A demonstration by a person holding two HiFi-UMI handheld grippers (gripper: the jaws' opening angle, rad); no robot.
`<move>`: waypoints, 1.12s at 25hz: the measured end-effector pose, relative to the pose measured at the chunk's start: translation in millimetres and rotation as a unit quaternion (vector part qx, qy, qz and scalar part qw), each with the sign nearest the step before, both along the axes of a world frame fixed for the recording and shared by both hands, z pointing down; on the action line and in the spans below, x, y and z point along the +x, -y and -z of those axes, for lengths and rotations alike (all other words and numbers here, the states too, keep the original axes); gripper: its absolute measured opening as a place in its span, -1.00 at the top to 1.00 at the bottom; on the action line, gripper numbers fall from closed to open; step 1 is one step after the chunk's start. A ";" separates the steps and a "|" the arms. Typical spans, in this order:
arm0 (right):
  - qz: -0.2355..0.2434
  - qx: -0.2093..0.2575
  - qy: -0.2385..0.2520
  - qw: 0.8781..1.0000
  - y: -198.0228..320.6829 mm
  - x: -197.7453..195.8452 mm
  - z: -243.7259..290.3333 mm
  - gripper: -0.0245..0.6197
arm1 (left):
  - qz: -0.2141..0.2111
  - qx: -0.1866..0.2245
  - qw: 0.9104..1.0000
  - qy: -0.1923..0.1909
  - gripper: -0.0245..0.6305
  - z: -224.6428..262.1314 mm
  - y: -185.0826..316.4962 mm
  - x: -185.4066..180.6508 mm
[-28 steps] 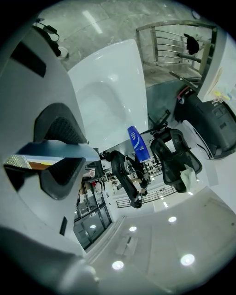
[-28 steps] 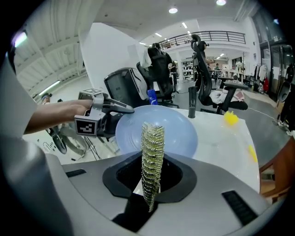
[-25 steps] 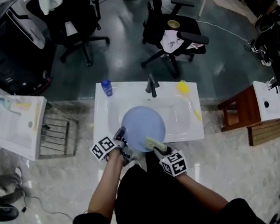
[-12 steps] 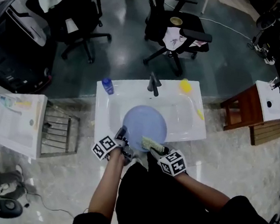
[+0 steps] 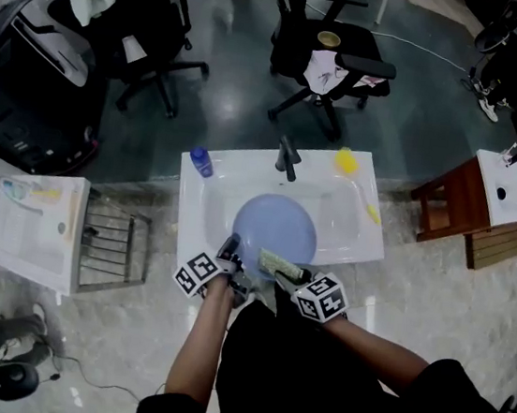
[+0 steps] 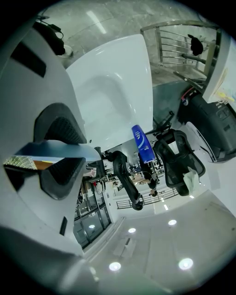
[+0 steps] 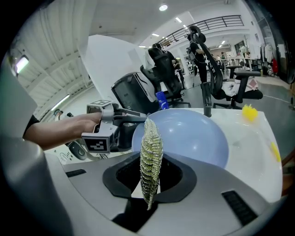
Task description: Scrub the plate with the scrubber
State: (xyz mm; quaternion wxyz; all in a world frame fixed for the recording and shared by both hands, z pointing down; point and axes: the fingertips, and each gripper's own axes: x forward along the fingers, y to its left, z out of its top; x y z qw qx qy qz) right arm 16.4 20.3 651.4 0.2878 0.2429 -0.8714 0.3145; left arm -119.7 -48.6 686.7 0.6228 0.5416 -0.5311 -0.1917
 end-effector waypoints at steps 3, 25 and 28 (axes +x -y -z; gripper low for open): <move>0.001 -0.001 0.005 1.000 5.0 -2.1 2.5 0.73 | -0.004 0.004 1.000 -0.003 0.68 1.3 2.3 4.3; 0.032 0.004 0.009 0.999 70.7 -22.0 14.8 0.73 | -0.032 0.029 0.999 -0.001 0.69 17.0 21.3 23.0; 0.044 0.001 0.003 0.999 81.9 -22.5 11.3 0.73 | -0.035 0.035 0.999 -0.005 0.69 21.0 23.0 25.4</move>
